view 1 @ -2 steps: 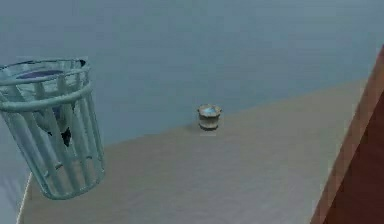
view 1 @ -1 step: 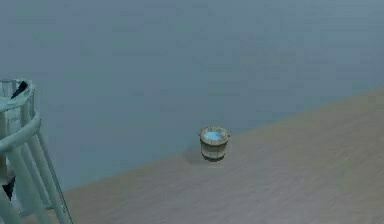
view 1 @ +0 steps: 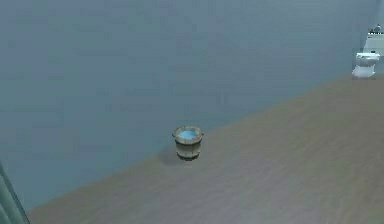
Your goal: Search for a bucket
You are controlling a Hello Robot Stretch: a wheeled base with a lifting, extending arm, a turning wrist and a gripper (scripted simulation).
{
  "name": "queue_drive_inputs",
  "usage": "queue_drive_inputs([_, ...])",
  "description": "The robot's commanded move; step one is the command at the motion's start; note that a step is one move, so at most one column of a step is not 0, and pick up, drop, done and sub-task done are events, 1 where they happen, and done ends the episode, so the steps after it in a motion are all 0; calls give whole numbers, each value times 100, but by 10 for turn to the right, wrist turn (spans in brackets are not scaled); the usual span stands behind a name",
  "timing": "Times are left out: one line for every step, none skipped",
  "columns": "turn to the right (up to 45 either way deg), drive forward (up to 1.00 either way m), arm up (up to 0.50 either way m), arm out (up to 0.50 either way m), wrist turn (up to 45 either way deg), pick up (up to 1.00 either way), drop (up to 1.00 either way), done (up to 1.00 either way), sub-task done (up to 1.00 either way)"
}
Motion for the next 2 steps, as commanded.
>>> queue_drive_inputs([0, 85, 0, 0, 0, 0, 0, 0, 0])
queue_drive_inputs([0, 0, 0, 0, 0, 0, 0, 100, 0])
